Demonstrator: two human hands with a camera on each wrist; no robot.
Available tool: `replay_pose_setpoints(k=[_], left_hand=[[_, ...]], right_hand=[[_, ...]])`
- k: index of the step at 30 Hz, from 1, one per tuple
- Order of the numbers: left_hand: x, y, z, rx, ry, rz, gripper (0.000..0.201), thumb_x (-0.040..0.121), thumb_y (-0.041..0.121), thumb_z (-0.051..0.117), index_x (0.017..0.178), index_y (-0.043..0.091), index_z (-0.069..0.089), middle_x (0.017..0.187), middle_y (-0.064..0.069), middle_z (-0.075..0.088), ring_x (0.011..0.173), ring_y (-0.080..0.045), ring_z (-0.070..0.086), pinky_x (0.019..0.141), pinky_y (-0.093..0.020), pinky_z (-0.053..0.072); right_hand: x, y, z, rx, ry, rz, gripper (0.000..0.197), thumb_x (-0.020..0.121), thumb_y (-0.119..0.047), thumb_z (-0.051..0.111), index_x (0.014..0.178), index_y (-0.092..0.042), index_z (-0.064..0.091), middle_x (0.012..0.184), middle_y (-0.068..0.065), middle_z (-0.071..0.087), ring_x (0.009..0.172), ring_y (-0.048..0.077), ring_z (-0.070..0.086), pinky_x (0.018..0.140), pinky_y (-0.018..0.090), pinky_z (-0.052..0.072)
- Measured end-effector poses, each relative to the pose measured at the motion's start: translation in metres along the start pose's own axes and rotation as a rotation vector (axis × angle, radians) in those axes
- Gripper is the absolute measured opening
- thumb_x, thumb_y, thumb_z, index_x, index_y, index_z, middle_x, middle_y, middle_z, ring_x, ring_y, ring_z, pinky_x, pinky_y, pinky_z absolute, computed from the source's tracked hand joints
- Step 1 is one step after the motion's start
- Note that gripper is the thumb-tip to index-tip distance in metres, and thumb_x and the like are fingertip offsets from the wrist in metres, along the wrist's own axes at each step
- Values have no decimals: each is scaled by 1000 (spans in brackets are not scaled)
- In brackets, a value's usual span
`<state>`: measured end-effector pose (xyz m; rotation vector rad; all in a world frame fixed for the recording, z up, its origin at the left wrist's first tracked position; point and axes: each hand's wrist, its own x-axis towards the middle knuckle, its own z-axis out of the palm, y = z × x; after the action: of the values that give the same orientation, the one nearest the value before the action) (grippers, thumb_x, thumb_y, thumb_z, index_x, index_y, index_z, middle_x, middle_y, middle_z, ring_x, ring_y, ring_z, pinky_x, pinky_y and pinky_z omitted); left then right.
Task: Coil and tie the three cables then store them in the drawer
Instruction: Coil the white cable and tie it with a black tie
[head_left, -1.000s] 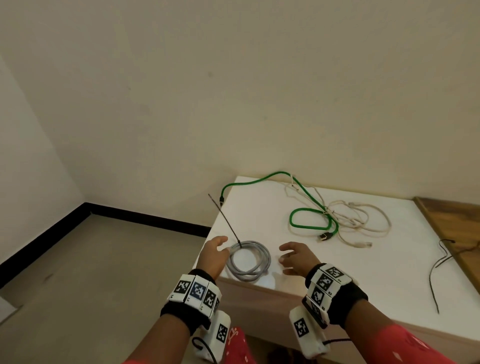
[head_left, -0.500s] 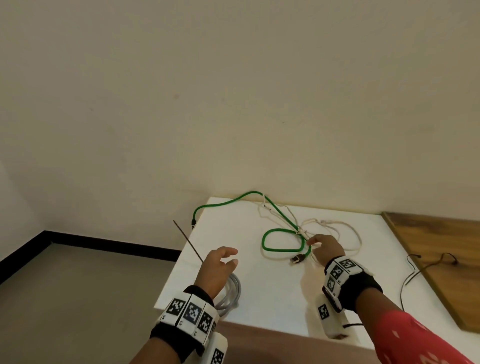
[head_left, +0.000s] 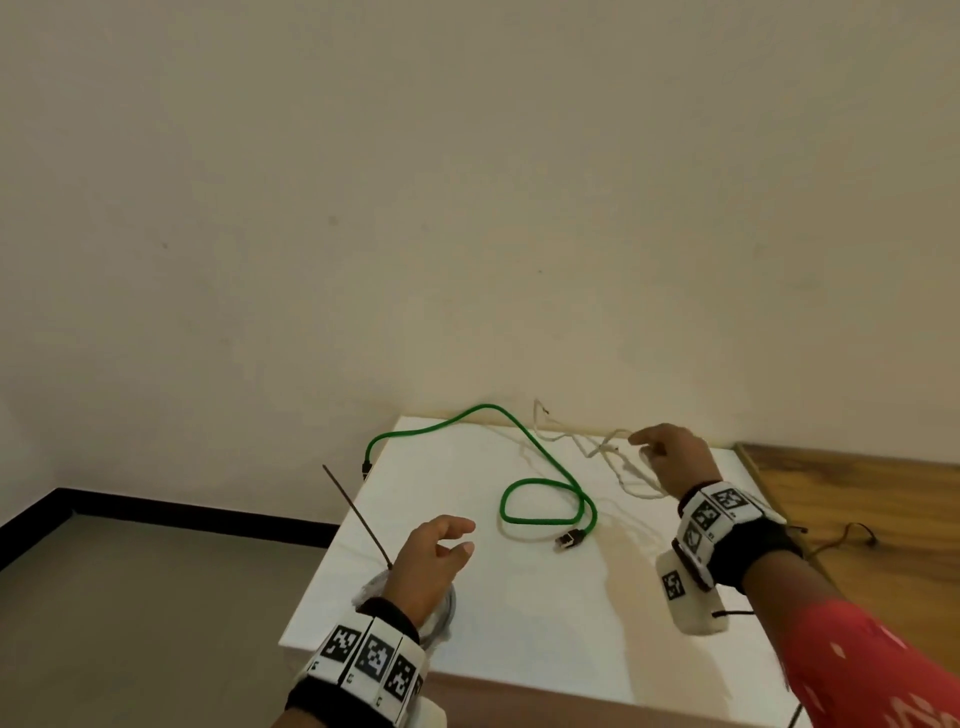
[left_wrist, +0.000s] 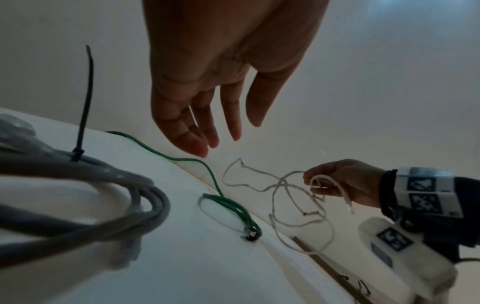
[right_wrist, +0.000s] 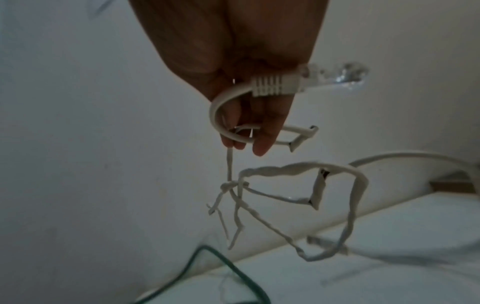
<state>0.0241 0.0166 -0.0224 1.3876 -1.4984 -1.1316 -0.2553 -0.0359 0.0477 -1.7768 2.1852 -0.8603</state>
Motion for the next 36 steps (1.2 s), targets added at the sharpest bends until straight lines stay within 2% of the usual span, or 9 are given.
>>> replay_pose_setpoints(k=[4,8,15,18,21,26,31,34,36], left_hand=[[-18,22,11,3,-28,24,20,90,10,52,109,16,58,118,-5,56,82,-11,50,57,-12,41],[-40,50,23,-12,-87,79,17,92,12,50,105,20,56,110,1,57,81,-9,51,62,-19,44],[-81,96,52,-255,-208,68,29,85,43,54,103,20,55,98,2,65,89,-10,59,65,-24,49],[-94,108,62,-290,-207,100,14,91,27,54,100,17,52,82,2,69,69,-9,60,54,-17,45],[-107,112,63,-383,-134,65,18,97,15,39,87,13,54,56,4,67,53,-10,55,47,-19,40],[-114,98,44,-448,-33,-23,31,99,19,33,85,7,57,50,-1,65,41,-9,49,39,-19,38],[-118,75,32,-127,-110,-140,26,97,19,40,81,8,58,70,-4,67,60,-14,54,59,-27,44],[-123,77,40,204,41,132,19,91,20,51,106,10,57,101,-5,61,92,-16,54,84,-29,42],[-136,95,48,88,-17,322,21,86,30,56,103,18,60,101,1,65,92,-9,58,81,-24,45]], right_hand=[[-12,-6,-46,368,49,22,20,87,-1,51,96,-1,69,101,19,67,96,34,64,89,39,52],[-55,-26,-80,804,-13,33,12,85,6,55,94,6,63,83,11,59,77,24,57,60,16,56],[-138,-41,-107,971,-228,-68,21,86,13,46,89,3,64,93,20,64,78,20,65,65,19,57],[-165,-43,-104,917,-300,-133,21,89,8,45,92,-4,62,97,19,67,88,21,65,67,25,58],[-179,-34,-102,642,-340,-106,16,89,-1,52,90,-16,57,94,13,69,89,19,68,50,25,56],[-183,-1,-117,198,-332,-9,16,90,-9,54,76,-10,62,65,6,69,44,11,56,37,18,37],[-193,17,-141,397,-421,84,17,88,-7,56,73,-4,65,50,3,64,39,10,50,39,19,38],[-200,0,-143,436,-518,4,19,89,-8,54,74,-5,64,50,2,62,42,11,53,42,19,42],[-206,-15,-139,498,-526,-52,19,90,-7,52,76,-3,63,50,2,61,42,10,53,41,18,42]])
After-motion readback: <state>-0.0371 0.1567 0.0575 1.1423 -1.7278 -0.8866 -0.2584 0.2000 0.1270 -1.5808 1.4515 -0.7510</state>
